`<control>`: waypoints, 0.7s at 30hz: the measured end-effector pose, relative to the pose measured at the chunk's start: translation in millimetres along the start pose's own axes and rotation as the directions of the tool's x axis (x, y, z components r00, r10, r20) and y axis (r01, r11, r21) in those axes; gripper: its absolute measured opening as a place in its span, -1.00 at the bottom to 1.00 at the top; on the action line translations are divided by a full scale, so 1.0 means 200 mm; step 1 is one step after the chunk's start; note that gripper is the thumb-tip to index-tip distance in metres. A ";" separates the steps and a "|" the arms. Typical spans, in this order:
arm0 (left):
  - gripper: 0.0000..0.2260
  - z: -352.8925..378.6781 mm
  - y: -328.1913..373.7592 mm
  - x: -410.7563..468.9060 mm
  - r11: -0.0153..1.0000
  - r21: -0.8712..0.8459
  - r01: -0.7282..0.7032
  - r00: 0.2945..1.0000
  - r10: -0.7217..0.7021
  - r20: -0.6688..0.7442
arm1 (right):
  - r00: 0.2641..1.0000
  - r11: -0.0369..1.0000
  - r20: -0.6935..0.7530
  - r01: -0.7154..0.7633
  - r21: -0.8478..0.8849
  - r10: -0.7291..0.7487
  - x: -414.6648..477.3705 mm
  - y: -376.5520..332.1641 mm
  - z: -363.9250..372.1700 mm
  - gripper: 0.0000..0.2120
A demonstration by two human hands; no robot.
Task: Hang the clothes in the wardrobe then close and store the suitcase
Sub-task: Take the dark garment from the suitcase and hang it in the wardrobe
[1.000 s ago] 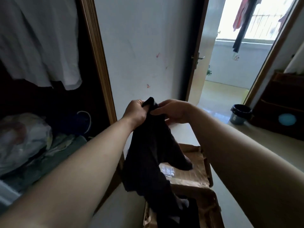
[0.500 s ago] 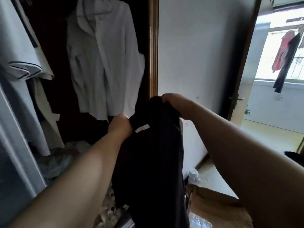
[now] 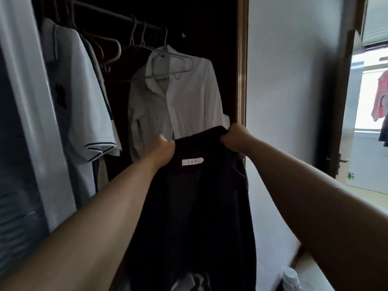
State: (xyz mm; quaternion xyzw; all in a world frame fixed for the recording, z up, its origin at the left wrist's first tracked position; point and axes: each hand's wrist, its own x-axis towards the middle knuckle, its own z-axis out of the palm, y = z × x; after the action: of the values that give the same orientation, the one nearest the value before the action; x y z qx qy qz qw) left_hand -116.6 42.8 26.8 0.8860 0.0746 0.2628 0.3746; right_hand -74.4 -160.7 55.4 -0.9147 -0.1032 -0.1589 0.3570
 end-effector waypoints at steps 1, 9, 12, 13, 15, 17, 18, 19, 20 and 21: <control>-0.77 -0.04 0.00 0.02 1.000 0.019 -0.023 0.998 0.022 0.061 | 1.000 1.000 -0.023 -0.003 0.015 0.003 0.03 -0.02 0.02 -0.85; -0.71 -0.27 -0.06 0.36 0.943 0.329 -0.055 0.993 0.086 -0.080 | 0.996 0.995 0.059 0.076 -0.058 -0.073 0.24 -0.31 0.13 -0.74; -0.77 -0.31 -0.05 0.50 0.986 0.161 -0.038 0.991 0.057 -0.117 | 0.988 0.992 0.096 0.115 0.049 -0.120 0.38 -0.42 0.17 -0.88; -0.78 -0.32 -0.04 0.53 0.994 0.099 -0.053 0.989 0.066 -0.133 | 0.984 0.985 0.094 0.143 0.097 -0.152 0.43 -0.45 0.17 -0.83; -0.81 -0.33 -0.02 0.60 0.997 0.011 -0.079 0.985 0.080 -0.156 | 0.971 0.962 0.035 0.228 0.149 -0.236 0.53 -0.52 0.16 -0.78; -0.83 -0.32 -0.01 0.69 0.996 0.011 -0.094 0.982 0.094 -0.163 | 0.945 0.932 -0.114 0.323 0.164 -0.308 0.65 -0.57 0.13 -0.74; -0.85 -0.31 0.00 0.74 0.996 0.014 -0.090 0.980 0.091 -0.175 | 0.922 0.920 -0.190 0.366 0.141 -0.338 0.71 -0.59 0.12 -0.74; -0.86 -0.30 0.00 0.78 0.997 0.006 -0.081 0.979 0.080 -0.189 | 0.900 0.912 -0.253 0.393 0.120 -0.355 0.77 -0.61 0.10 -0.72; -0.86 -0.30 0.01 0.83 0.997 -0.006 -0.080 0.974 0.077 -0.215 | 0.877 0.903 -0.309 0.417 0.107 -0.368 0.83 -0.64 0.08 -0.68; -0.81 -0.30 0.02 0.86 0.997 -0.009 -0.074 0.970 0.070 -0.233 | 0.855 0.894 -0.349 0.438 0.094 -0.383 0.89 -0.65 0.07 -0.66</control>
State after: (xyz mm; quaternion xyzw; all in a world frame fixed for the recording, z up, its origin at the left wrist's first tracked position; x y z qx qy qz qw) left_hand -0.8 134.6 134.9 0.8478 0.0835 0.3789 0.3615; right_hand 53.7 -43.5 191.2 -0.7989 -0.2501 -0.3691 0.4036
